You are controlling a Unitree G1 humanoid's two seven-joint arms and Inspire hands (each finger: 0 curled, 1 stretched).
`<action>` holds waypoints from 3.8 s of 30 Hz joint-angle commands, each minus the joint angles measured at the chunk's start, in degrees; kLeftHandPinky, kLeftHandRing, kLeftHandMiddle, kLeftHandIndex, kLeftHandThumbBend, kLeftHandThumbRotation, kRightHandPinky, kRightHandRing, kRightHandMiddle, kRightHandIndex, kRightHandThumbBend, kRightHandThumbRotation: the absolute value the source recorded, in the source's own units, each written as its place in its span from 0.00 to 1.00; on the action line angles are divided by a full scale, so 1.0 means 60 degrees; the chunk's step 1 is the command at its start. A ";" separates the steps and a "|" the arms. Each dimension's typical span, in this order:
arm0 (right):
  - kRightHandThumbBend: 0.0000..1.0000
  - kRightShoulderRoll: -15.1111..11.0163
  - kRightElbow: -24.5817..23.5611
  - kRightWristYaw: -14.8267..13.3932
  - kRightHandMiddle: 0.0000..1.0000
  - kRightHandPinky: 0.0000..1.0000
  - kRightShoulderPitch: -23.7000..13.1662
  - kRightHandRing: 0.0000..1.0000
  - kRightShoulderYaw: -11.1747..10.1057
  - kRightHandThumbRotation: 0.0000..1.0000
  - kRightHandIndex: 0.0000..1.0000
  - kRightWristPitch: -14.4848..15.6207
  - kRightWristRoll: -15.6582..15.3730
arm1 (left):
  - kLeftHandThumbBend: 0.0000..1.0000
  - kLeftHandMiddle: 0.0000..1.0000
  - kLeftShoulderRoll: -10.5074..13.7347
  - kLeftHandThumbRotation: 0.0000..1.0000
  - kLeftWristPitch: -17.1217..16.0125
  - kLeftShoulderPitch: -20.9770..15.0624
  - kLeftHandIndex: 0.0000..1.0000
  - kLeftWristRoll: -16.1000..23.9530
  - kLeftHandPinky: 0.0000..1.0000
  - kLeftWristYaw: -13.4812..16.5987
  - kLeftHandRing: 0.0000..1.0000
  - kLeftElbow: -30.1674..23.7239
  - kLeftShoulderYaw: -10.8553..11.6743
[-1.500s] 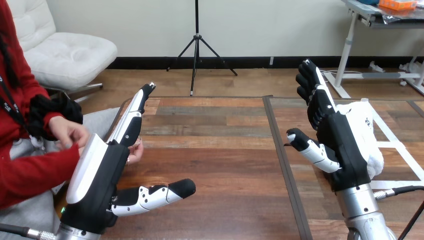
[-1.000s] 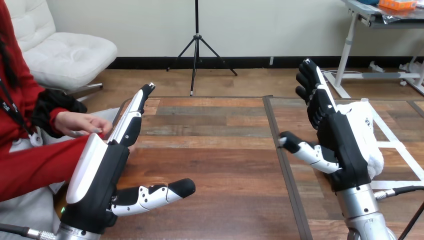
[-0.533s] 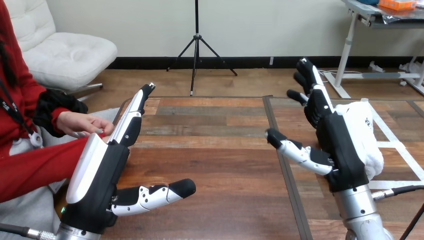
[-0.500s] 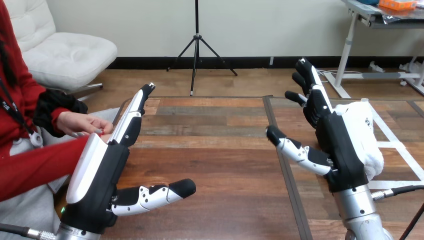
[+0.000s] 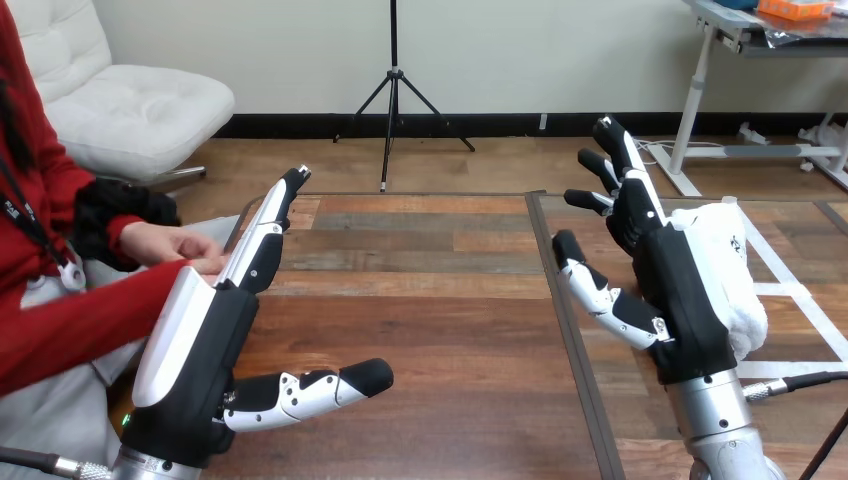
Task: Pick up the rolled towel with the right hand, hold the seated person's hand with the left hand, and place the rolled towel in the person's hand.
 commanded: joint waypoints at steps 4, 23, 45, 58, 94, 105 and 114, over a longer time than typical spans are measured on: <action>0.26 -0.0127 0.0028 -0.0166 1.00 0.85 -0.0822 0.96 -0.0062 0.28 0.99 -0.0217 -0.0037 | 1.00 1.00 -0.0041 0.66 -0.0039 -0.0541 1.00 -0.0183 0.92 0.0037 0.98 -0.0240 0.0090; 0.92 0.0159 -0.0123 0.1622 1.00 0.88 -0.0799 0.98 0.0092 0.50 1.00 0.0345 0.2170 | 1.00 1.00 -0.0074 0.66 -0.0037 -0.0558 1.00 -0.0241 0.92 0.0014 0.98 -0.0220 0.0059; 1.00 0.0085 -0.0577 0.1566 1.00 0.94 -0.0586 1.00 -0.0125 0.61 1.00 0.0875 0.2138 | 1.00 1.00 -0.0127 0.65 -0.0116 -0.0518 1.00 -0.0028 0.93 0.0132 0.98 -0.0182 0.0101; 1.00 0.0135 -0.0748 0.1079 1.00 0.96 -0.0533 1.00 -0.0274 0.63 1.00 0.1025 0.2012 | 1.00 1.00 -0.0156 0.61 0.0001 -0.0403 1.00 -0.0053 0.92 0.0042 0.97 -0.0328 0.0054; 1.00 -0.0411 -0.1607 -0.1171 1.00 0.97 -0.1084 1.00 -0.1074 0.63 1.00 0.2953 0.0889 | 1.00 0.98 -0.0332 0.55 -0.0016 -0.0328 0.99 0.0004 0.90 0.0104 0.95 -0.0363 -0.0077; 1.00 -0.0852 -0.2234 -0.2015 1.00 0.98 -0.1383 0.99 -0.1213 0.62 1.00 0.4575 0.0013 | 1.00 0.98 -0.0382 0.56 -0.0039 -0.0314 0.99 -0.0008 0.90 0.0116 0.95 -0.0320 -0.0105; 1.00 -0.1397 -0.2228 -0.2547 1.00 0.96 -0.1891 0.98 -0.1104 0.66 1.00 0.5944 -0.0824 | 1.00 0.97 -0.0417 0.56 0.0009 -0.0267 0.99 0.0017 0.90 0.0087 0.95 -0.0363 -0.0106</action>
